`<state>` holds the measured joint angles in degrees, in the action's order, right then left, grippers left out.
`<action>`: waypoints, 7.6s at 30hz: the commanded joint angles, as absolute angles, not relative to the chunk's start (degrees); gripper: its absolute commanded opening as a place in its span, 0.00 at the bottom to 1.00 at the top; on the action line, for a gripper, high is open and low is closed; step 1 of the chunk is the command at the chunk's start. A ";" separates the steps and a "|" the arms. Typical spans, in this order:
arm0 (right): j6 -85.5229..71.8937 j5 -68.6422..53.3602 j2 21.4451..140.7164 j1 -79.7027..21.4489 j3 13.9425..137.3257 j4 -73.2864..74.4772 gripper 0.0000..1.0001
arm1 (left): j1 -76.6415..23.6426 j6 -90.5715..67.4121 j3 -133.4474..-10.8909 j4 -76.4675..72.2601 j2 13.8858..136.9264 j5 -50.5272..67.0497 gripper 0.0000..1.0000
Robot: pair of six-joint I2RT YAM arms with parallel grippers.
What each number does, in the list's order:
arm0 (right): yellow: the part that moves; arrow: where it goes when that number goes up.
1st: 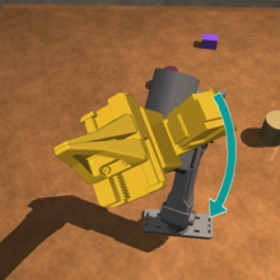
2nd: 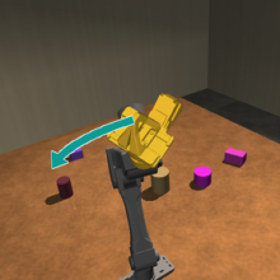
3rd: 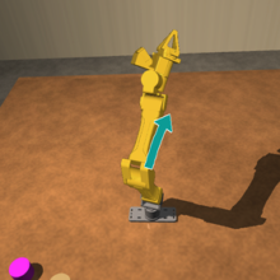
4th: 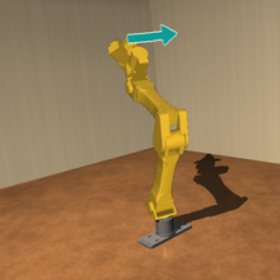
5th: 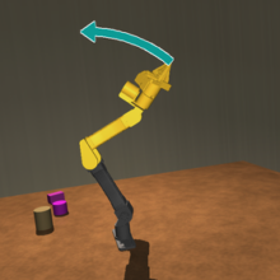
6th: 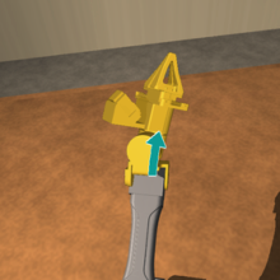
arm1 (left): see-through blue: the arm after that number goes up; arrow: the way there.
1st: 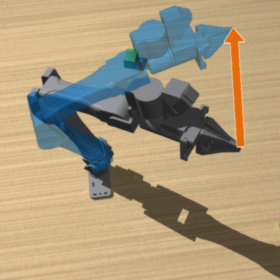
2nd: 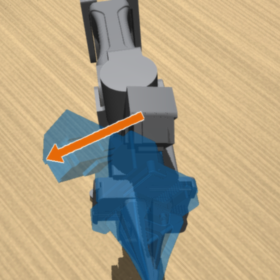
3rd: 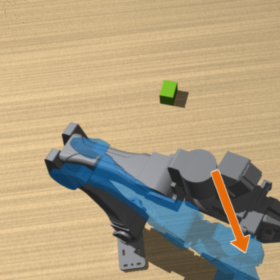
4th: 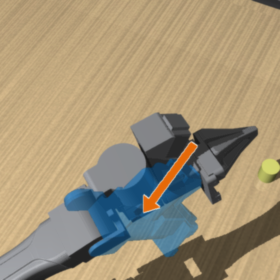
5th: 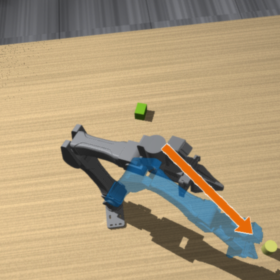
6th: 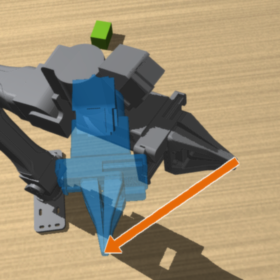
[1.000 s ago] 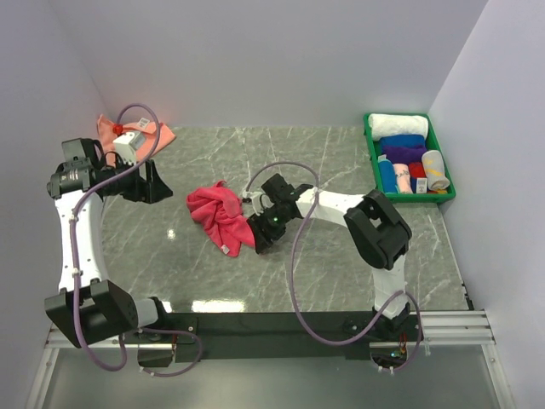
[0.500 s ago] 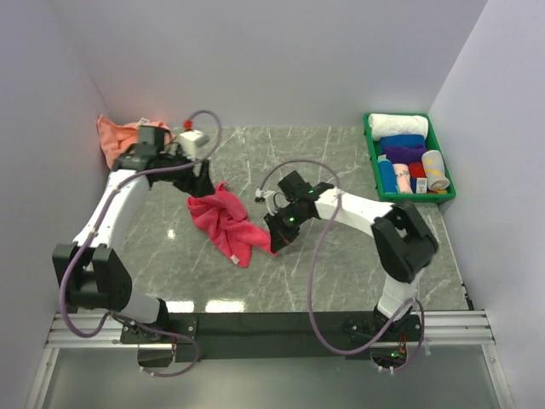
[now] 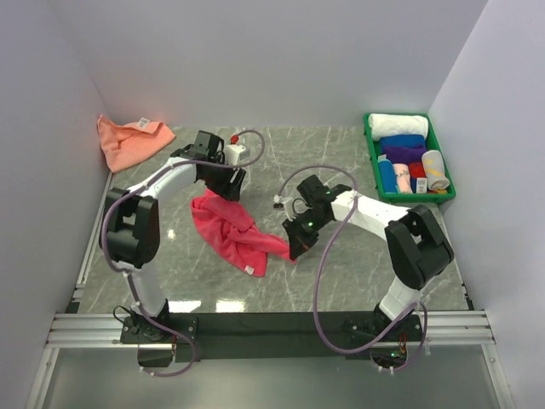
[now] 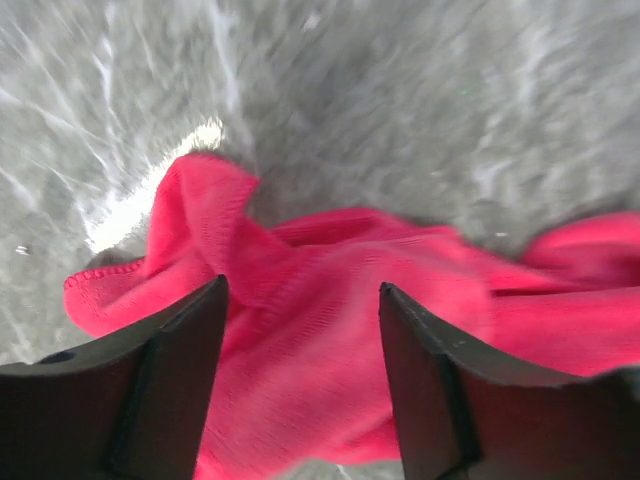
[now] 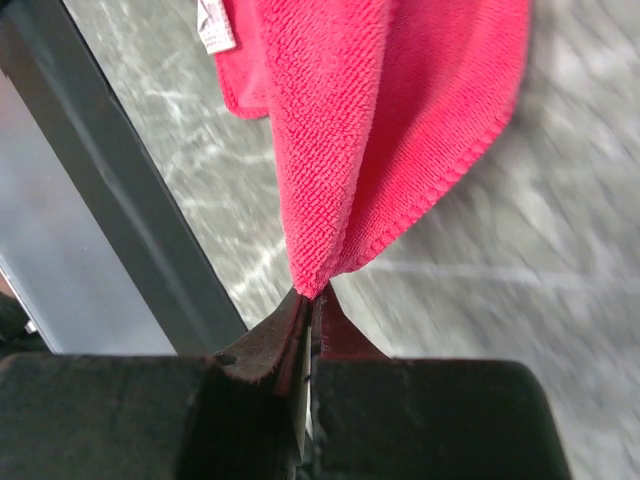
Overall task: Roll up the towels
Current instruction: Flatten the towel
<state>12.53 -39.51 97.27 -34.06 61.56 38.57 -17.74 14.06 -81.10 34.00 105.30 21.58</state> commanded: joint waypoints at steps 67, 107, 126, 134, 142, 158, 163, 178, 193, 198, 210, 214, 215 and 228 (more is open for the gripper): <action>35.07 -18.46 102.30 -13.01 73.47 64.42 0.00 | 8.88 28.22 -55.37 34.72 91.58 18.01 0.53; 39.02 -8.44 79.82 -6.15 90.37 66.80 0.00 | 28.73 23.47 -83.42 50.36 64.71 34.98 0.00; 43.25 -5.54 101.75 -11.06 99.04 71.81 0.00 | 25.58 22.41 -75.95 42.56 74.52 31.74 0.01; 40.52 -0.11 124.61 -14.24 116.36 68.21 0.00 | 20.57 20.04 -74.44 28.93 92.80 25.06 0.00; 39.64 8.96 134.11 -14.41 122.26 57.24 0.07 | 17.58 16.44 -81.99 25.14 108.71 22.32 0.01; 36.30 4.43 123.42 -12.04 119.99 60.54 0.62 | 17.58 16.86 -94.22 35.40 110.06 20.39 0.55; 35.77 -7.36 114.00 -12.30 105.75 71.79 0.43 | 20.38 23.10 -87.02 42.96 98.63 24.69 0.56; 30.50 -12.40 105.99 -20.30 74.98 63.30 0.12 | 20.39 35.42 -56.35 53.35 79.90 24.79 0.25; 26.19 -8.44 109.34 -21.00 68.39 55.90 0.09 | 20.48 36.48 -49.66 52.65 77.61 22.24 0.24; 26.80 -5.72 108.46 -21.45 63.56 53.88 0.08 | 20.48 35.16 -49.22 50.54 78.57 20.83 0.22; 26.81 -4.75 108.02 -21.45 61.96 53.26 0.08 | 20.48 30.42 -45.70 44.22 83.58 20.91 0.17; 26.89 -4.31 108.19 -21.45 61.96 53.35 0.08 | 20.39 27.60 -44.21 41.05 85.86 17.94 0.13; 27.07 -3.96 108.19 -21.45 61.53 53.26 0.08 | 20.39 27.51 -43.95 40.61 86.57 16.45 0.11; 29.36 -1.75 107.58 -19.95 58.27 55.63 0.09 | 24.79 35.51 -46.05 48.51 85.08 6.50 0.06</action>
